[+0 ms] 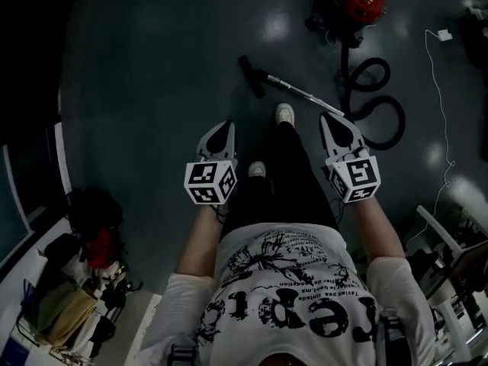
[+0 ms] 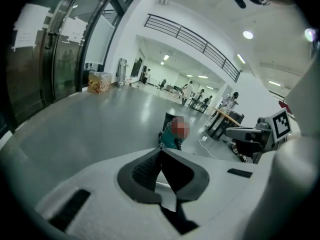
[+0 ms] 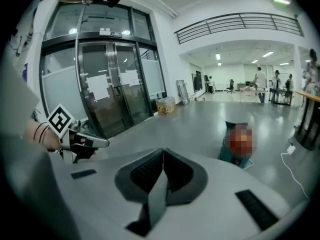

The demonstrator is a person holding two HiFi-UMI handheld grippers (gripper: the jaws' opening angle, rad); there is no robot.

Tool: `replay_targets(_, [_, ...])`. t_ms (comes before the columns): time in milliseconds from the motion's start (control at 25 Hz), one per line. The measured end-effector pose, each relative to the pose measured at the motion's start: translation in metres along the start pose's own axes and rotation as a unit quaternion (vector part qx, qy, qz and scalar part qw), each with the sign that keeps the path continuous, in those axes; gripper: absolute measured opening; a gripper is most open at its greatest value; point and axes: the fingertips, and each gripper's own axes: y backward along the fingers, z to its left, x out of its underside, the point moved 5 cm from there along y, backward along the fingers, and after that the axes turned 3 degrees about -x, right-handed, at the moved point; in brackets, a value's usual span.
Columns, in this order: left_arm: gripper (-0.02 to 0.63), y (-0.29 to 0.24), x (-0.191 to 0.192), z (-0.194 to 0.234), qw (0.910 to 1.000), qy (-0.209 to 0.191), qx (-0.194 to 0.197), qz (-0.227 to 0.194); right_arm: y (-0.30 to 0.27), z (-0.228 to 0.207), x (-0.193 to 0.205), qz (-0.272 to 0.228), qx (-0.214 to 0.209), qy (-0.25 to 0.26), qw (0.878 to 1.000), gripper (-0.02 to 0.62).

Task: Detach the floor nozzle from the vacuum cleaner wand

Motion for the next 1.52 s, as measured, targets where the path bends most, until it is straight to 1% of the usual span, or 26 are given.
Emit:
replay_targets(40, [0.003,-0.021,0.002,0.008,1.0000,0.004,0.000,-0.001,-0.023,-0.013,0.005,0.005,-0.016,0.018,1.000,0.003])
replay_targets(120, [0.003,-0.067,0.005,0.028,0.9999,-0.002,0.002,-0.015,-0.072,-0.040,0.020,0.005,-0.046,0.054,0.997,0.003])
replay_targets(160, [0.003,-0.093,0.011,0.039,0.9997,-0.009,0.002,-0.021,-0.097,-0.052,0.032,0.003,-0.059,0.067,0.996,0.003])
replay_targets(240, [0.003,-0.146,0.037,0.061,0.9995,-0.022,0.002,-0.022,-0.145,-0.075,0.068,0.001,-0.078,0.087,0.993,0.003])
replay_targets(440, [0.003,-0.280,0.147,0.112,0.9985,-0.054,0.008,0.001,-0.250,-0.127,0.199,0.018,-0.091,0.124,0.988,0.003])
replay_targets(560, [0.003,-0.359,0.214,0.145,0.9968,-0.076,0.010,0.022,-0.306,-0.157,0.284,0.036,-0.097,0.131,0.986,0.003])
replay_targets(600, [0.003,-0.381,0.235,0.156,0.9963,-0.079,0.013,0.033,-0.322,-0.165,0.313,0.045,-0.102,0.129,0.985,0.003])
replay_targets(680, [0.003,-0.421,0.274,0.177,0.9961,-0.069,0.020,0.051,-0.350,-0.180,0.364,0.067,-0.103,0.119,0.985,0.003])
replay_targets(840, [0.003,-0.472,0.332,0.209,0.9967,-0.013,0.034,0.073,-0.390,-0.200,0.438,0.108,-0.087,0.084,0.987,0.003])
replay_targets(920, [0.003,-0.485,0.355,0.220,0.9956,0.006,0.036,0.087,-0.400,-0.204,0.467,0.133,-0.074,0.086,0.985,0.005])
replay_targets(960, [0.003,-0.490,0.365,0.224,0.9947,0.008,0.037,0.096,-0.405,-0.207,0.479,0.146,-0.064,0.096,0.982,0.005])
replay_targets(1040, [0.003,-0.500,0.380,0.226,0.9928,-0.002,0.040,0.113,-0.413,-0.211,0.498,0.170,-0.052,0.128,0.976,0.018])
replay_targets(1120, [0.003,-0.508,0.394,0.224,0.9899,-0.023,0.046,0.133,-0.420,-0.210,0.517,0.199,-0.061,0.161,0.965,0.100])
replay_targets(1160, [0.003,-0.512,0.401,0.223,0.9880,-0.033,0.051,0.142,-0.422,-0.210,0.525,0.218,-0.067,0.178,0.957,0.136])
replay_targets(1200, [0.003,-0.516,0.407,0.221,0.9863,-0.042,0.057,0.149,-0.425,-0.211,0.534,0.238,-0.072,0.195,0.949,0.168])
replay_targets(1240, [0.009,-0.520,0.412,0.220,0.9849,-0.048,0.063,0.153,-0.428,-0.212,0.542,0.257,-0.074,0.210,0.940,0.187])
replay_targets(1320, [0.141,-0.529,0.418,0.220,0.9836,-0.055,0.070,0.157,-0.437,-0.218,0.560,0.292,-0.073,0.237,0.924,0.201])
replay_targets(1360, [0.234,-0.533,0.420,0.221,0.9832,-0.054,0.070,0.160,-0.442,-0.221,0.569,0.309,-0.073,0.248,0.915,0.201])
replay_targets(1400, [0.313,-0.537,0.423,0.222,0.9825,-0.051,0.067,0.166,-0.446,-0.223,0.577,0.325,-0.075,0.258,0.907,0.201])
replay_targets(1440, [0.360,-0.539,0.427,0.223,0.9814,-0.048,0.062,0.175,-0.449,-0.225,0.586,0.341,-0.079,0.268,0.898,0.201])
replay_targets(1520, [0.432,-0.543,0.436,0.223,0.9783,-0.039,0.053,0.197,-0.454,-0.227,0.603,0.369,-0.092,0.284,0.880,0.199])
